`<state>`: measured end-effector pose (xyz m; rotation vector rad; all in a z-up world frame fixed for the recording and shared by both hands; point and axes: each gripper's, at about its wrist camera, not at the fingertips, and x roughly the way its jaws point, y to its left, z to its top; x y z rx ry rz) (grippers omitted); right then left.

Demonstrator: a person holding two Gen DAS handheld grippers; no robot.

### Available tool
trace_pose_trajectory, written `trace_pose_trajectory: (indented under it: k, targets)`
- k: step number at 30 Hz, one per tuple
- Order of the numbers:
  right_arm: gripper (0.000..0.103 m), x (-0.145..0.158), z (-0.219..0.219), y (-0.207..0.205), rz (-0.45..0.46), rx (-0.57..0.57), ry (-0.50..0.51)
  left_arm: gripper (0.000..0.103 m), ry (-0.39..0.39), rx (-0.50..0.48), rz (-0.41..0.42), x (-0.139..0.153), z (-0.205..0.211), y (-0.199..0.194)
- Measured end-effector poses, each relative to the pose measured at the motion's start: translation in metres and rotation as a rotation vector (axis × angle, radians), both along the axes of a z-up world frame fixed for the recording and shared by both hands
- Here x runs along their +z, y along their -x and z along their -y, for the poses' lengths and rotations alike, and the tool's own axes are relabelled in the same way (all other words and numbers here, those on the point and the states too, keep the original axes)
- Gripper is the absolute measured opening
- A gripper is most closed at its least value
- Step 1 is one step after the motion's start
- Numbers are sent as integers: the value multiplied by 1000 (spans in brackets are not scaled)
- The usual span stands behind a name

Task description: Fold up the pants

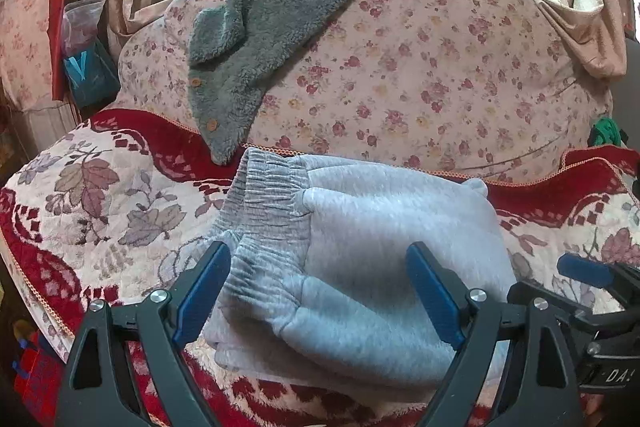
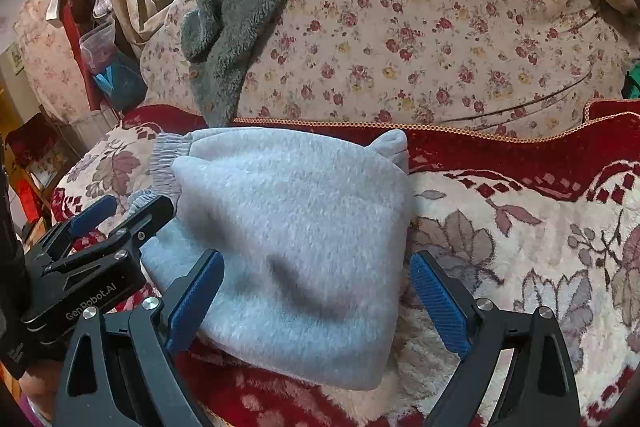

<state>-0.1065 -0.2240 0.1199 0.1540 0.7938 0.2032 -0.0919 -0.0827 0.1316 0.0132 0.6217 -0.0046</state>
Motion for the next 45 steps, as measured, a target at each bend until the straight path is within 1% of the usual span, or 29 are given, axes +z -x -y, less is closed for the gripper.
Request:
trace_pose_trajectory:
  k: [15, 19, 20, 22, 24, 26, 29, 32, 35, 37, 39, 41, 42, 43, 44, 45]
  targets:
    - [97, -5, -1, -9, -13, 1, 0, 89, 11, 1, -18, -6, -2, -8]
    - [97, -8, 6, -9, -21, 11, -21, 89, 22, 0, -14, -5, -8, -7]
    - [98, -11, 12, -9, -28, 5, -36, 89, 38, -4, -12, -4, -15, -8]
    - [100, -20, 27, -14, -57, -20, -79, 102, 75, -13, -18, -4, -29, -10]
    - [102, -31, 46, -20, -101, -58, -162, 103, 152, -34, -42, -7, -48, -17]
    - [103, -42, 62, -25, -137, -86, -243, 103, 231, -48, -95, -16, -65, -29]
    - [103, -63, 76, -37, -195, -85, -378, 103, 287, -77, -173, -34, -77, -46]
    - [103, -83, 77, -51, -264, -60, -460, 103, 314, -73, -236, -59, -87, -59]
    - [103, -104, 78, -63, -300, -31, -568, 103, 409, -101, -287, -84, -100, -65]
    - [103, -115, 80, -72, -314, -13, -648, 103, 442, -123, -288, -92, -103, -67]
    - [103, -118, 76, -79, -319, 16, -675, 103, 473, -144, -284, -100, -104, -70]
    - [103, -116, 73, -84, -308, 36, -676, 103, 524, -152, -289, -110, -107, -72]
    - [103, -115, 70, -85, -299, 45, -670, 103, 537, -157, -291, -112, -107, -73]
    - [100, -112, 68, -85, -286, 59, -663, 103, 538, -160, -290, -113, -106, -72]
    - [94, -108, 64, -84, -266, 75, -647, 103, 531, -162, -290, -113, -105, -71]
    - [90, -105, 63, -82, -251, 89, -649, 100, 522, -166, -287, -112, -104, -70]
